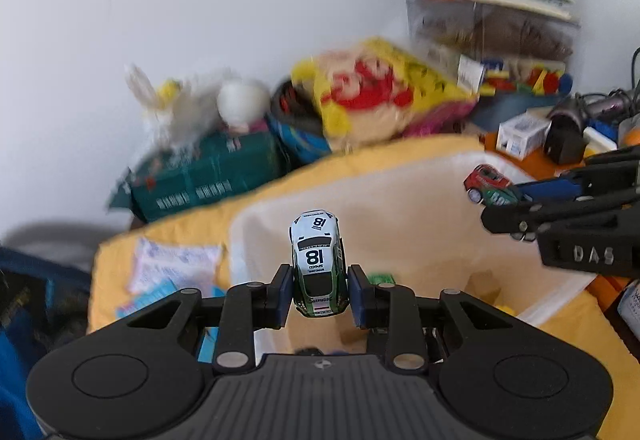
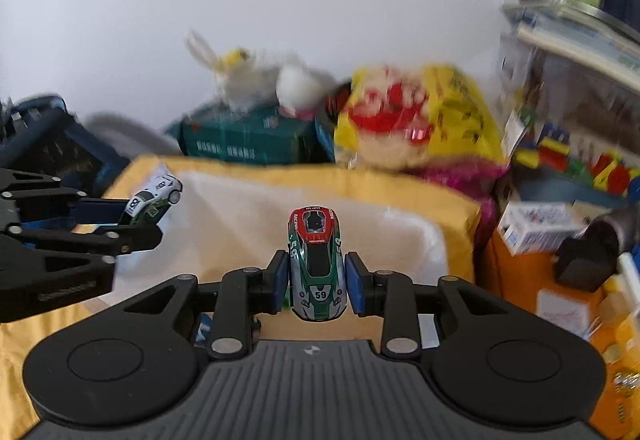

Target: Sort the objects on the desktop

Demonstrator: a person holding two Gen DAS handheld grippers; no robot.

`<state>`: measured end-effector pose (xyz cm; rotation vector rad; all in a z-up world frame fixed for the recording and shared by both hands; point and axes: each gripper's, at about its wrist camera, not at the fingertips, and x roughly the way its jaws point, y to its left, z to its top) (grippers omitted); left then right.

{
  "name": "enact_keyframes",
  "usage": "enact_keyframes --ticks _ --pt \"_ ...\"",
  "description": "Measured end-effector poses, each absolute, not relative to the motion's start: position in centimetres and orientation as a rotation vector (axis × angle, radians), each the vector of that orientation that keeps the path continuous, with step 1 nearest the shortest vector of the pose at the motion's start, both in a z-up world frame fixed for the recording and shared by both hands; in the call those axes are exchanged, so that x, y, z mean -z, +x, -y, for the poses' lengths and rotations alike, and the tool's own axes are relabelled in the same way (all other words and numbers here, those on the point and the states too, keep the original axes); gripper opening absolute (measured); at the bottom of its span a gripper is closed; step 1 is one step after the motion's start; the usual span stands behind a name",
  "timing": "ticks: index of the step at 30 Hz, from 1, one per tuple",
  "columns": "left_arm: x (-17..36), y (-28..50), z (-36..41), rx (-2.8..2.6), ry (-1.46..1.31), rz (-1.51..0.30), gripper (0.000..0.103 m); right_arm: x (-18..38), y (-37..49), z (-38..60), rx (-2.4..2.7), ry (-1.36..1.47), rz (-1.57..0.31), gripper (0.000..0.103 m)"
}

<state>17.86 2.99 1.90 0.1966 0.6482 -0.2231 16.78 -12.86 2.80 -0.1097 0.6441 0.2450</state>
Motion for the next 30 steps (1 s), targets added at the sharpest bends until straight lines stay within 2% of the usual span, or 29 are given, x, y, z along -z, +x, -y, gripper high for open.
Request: enact_keyframes --ticks 3,5,6,8,11,14,18,23,25,26,30 --pt "-0.9 17.8 -2.8 0.206 0.207 -0.682 0.04 -1.0 17.6 12.2 -0.245 -0.13 -0.71 0.035" --pt "-1.5 16.7 -3.1 0.205 0.203 -0.646 0.054 -0.9 17.1 12.3 -0.247 -0.121 -0.698 0.039" --pt "-1.8 16.0 -3.1 0.213 0.199 -0.622 0.056 -1.1 16.4 12.4 -0.259 -0.116 -0.666 0.041" --pt "-2.8 14.6 -3.3 0.217 0.181 -0.581 0.057 -1.8 14.8 12.7 -0.282 -0.112 -0.604 0.055" --pt "-3.9 11.5 -3.8 0.233 0.132 -0.526 0.064 -2.8 11.6 13.8 -0.318 -0.109 -0.489 0.069" --pt "-3.9 7.8 -3.9 0.261 0.101 -0.496 0.065 -2.1 7.9 14.9 -0.366 -0.11 -0.42 0.085" --pt "-2.2 4.0 -3.6 0.297 0.025 -0.555 0.065 2.4 3.2 16.1 -0.437 -0.122 -0.427 0.091" --pt "0.1 1.2 -2.7 0.318 0.011 -0.621 0.065 9.6 0.7 16.8 -0.414 -0.048 -0.577 0.092" --pt "0.7 0.8 -2.7 0.317 -0.006 -0.651 0.065 11.1 0.6 16.9 -0.427 -0.017 -0.591 0.093" --pt "0.9 0.6 -2.7 0.31 -0.008 -0.658 0.065 11.6 0.7 16.9 -0.436 -0.011 -0.601 0.097" --pt "0.8 0.2 -2.8 0.289 -0.009 -0.667 0.065 11.5 1.6 17.2 -0.46 0.024 -0.648 0.103"
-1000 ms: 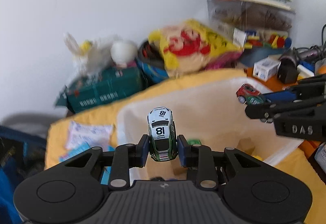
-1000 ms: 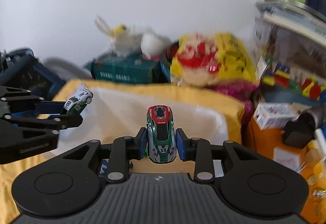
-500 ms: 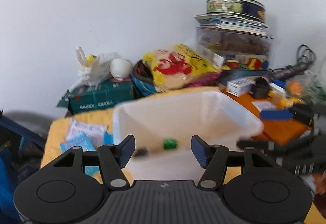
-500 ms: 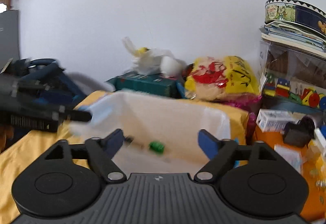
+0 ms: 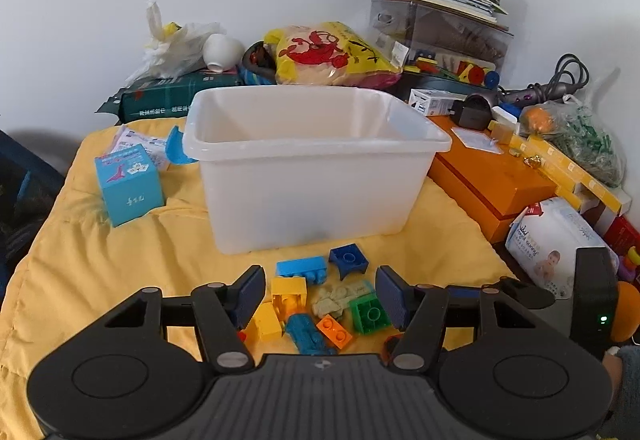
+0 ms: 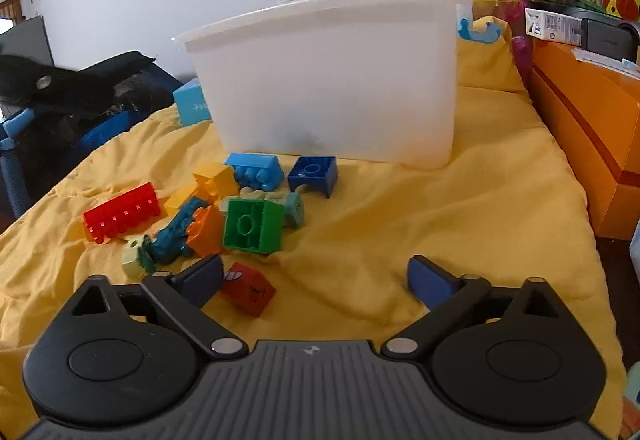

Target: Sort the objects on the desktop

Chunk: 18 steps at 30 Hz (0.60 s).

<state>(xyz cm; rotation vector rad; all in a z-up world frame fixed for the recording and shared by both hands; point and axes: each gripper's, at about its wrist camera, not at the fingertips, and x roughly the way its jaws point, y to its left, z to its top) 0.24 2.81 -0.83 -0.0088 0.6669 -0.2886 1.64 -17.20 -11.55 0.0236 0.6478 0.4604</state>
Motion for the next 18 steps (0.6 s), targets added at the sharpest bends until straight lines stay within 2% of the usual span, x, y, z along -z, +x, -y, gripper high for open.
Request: enact_keyframes --ticks 18 --pt "1.7 0.8 -0.8 0.308 -0.015 -0.684 0.065 12.4 1.7 17.7 -0.505 0.058 -0.673 0.103"
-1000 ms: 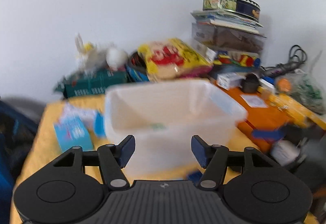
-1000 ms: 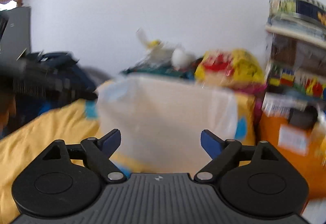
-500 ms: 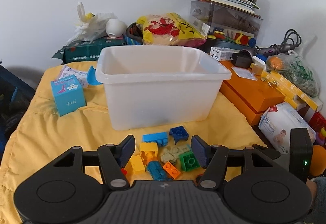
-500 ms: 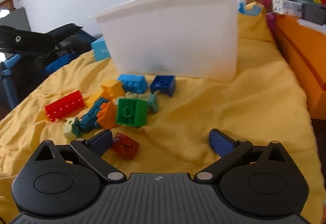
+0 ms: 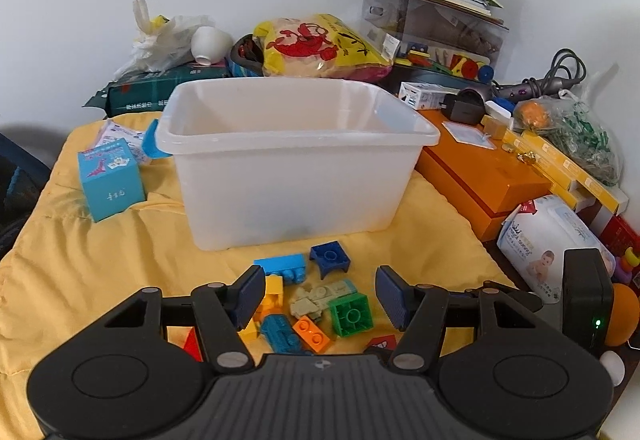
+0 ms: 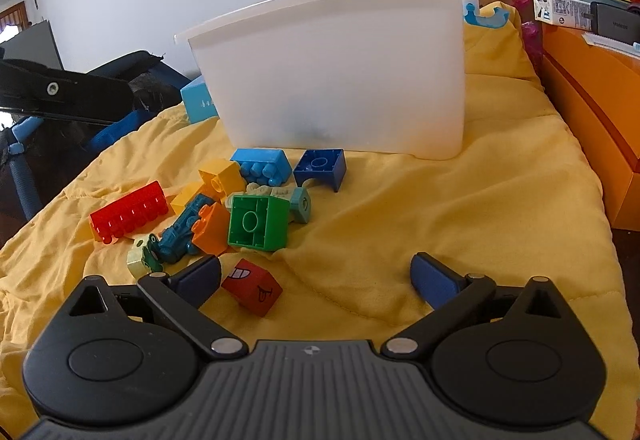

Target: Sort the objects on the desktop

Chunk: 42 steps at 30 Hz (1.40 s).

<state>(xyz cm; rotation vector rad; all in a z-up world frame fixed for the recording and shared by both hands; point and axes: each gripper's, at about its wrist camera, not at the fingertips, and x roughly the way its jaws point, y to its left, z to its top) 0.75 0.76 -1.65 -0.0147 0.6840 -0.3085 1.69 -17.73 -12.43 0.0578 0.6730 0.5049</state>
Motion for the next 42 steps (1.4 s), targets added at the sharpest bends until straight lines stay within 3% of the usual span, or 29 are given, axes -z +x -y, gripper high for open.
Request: enact_keyframes --ticks 25,36,42 --pt "2.6 0.4 -2.3 0.284 -0.048 -0.705 0.065 12.5 1.6 17.1 -0.488 0.014 -0.677 0.103" --pt "3.5 -0.2 -3.1 0.301 -0.013 -0.721 0.065 12.6 1.5 14.9 -0.416 -0.135 -0.692 0.103" --pt "3.7 -0.2 -3.5 0.266 0.103 -0.712 0.065 9.2 0.1 14.7 -0.379 -0.161 -0.735 0.103"
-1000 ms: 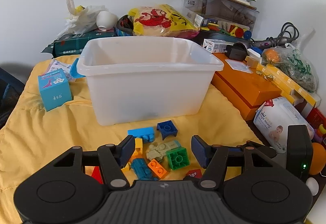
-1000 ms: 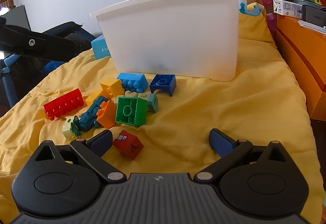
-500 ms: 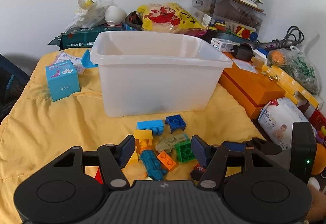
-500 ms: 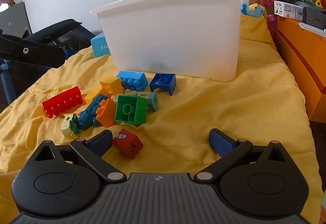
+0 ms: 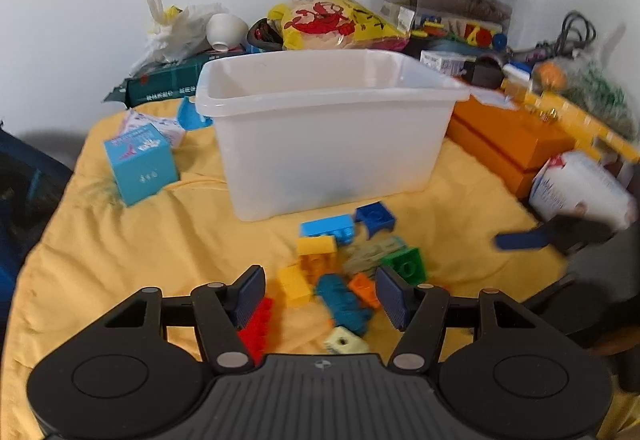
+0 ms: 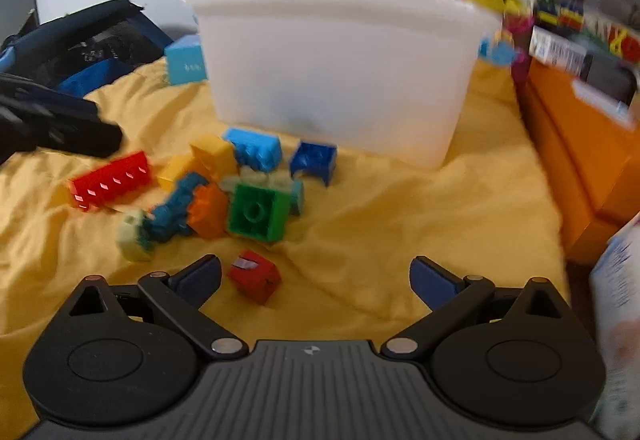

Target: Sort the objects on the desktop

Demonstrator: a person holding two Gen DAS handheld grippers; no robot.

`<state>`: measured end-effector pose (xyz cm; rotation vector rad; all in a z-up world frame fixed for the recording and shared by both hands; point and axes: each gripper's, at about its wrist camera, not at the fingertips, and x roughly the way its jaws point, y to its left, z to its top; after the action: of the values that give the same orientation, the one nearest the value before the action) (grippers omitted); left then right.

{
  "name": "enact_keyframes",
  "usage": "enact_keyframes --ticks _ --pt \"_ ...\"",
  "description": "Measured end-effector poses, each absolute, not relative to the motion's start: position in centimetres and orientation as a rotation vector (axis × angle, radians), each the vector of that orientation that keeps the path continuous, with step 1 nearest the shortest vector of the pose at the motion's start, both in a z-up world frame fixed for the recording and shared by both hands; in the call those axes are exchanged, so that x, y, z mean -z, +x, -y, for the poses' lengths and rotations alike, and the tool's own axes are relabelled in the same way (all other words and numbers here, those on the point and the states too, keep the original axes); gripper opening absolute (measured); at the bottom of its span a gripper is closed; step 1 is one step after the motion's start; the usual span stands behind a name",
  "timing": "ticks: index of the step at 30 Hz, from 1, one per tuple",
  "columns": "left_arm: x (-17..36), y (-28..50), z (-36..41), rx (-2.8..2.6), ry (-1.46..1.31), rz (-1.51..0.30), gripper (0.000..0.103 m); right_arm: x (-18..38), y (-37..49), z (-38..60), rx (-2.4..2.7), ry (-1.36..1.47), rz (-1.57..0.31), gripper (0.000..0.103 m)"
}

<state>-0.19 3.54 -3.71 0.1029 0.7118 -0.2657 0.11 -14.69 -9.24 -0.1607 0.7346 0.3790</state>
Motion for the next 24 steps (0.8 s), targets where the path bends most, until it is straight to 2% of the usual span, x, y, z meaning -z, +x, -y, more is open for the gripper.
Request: enact_keyframes --ticks 3,7,10,12,13,14,15,16,17,24 --pt "4.0 -0.1 -3.7 0.261 0.146 -0.709 0.065 7.6 -0.9 14.3 -0.381 -0.168 -0.767 0.103" --pt "4.4 0.1 -3.4 0.285 0.186 -0.716 0.067 7.4 -0.5 12.8 -0.387 -0.202 -0.913 0.102" --pt "4.5 0.2 -3.1 0.29 0.2 -0.721 0.067 5.6 0.0 13.3 -0.365 -0.1 -0.878 0.102" --pt "4.4 0.3 -3.3 0.292 0.174 -0.722 0.067 4.2 -0.8 13.3 -0.387 -0.099 -0.747 0.103" --pt "4.5 0.3 -3.4 0.295 0.165 -0.719 0.068 4.3 -0.9 13.0 -0.395 -0.137 -0.737 0.103" --pt "4.5 0.3 -3.5 0.297 0.163 -0.717 0.068 5.2 -0.5 12.7 -0.423 -0.176 -0.826 0.103" --pt "4.6 0.4 -3.6 0.3 0.164 -0.718 0.068 6.2 0.1 12.3 -0.443 -0.189 -0.92 0.1" --pt "4.7 0.4 -3.5 0.301 0.166 -0.721 0.068 7.1 0.2 12.2 -0.448 -0.178 -0.963 0.091" --pt "4.8 0.5 -3.5 0.304 0.166 -0.725 0.068 7.5 0.0 12.3 -0.455 -0.161 -0.964 0.091" --pt "5.6 0.9 -4.5 0.268 0.165 -0.763 0.068 7.5 -0.2 11.7 -0.444 -0.133 -0.92 0.095"
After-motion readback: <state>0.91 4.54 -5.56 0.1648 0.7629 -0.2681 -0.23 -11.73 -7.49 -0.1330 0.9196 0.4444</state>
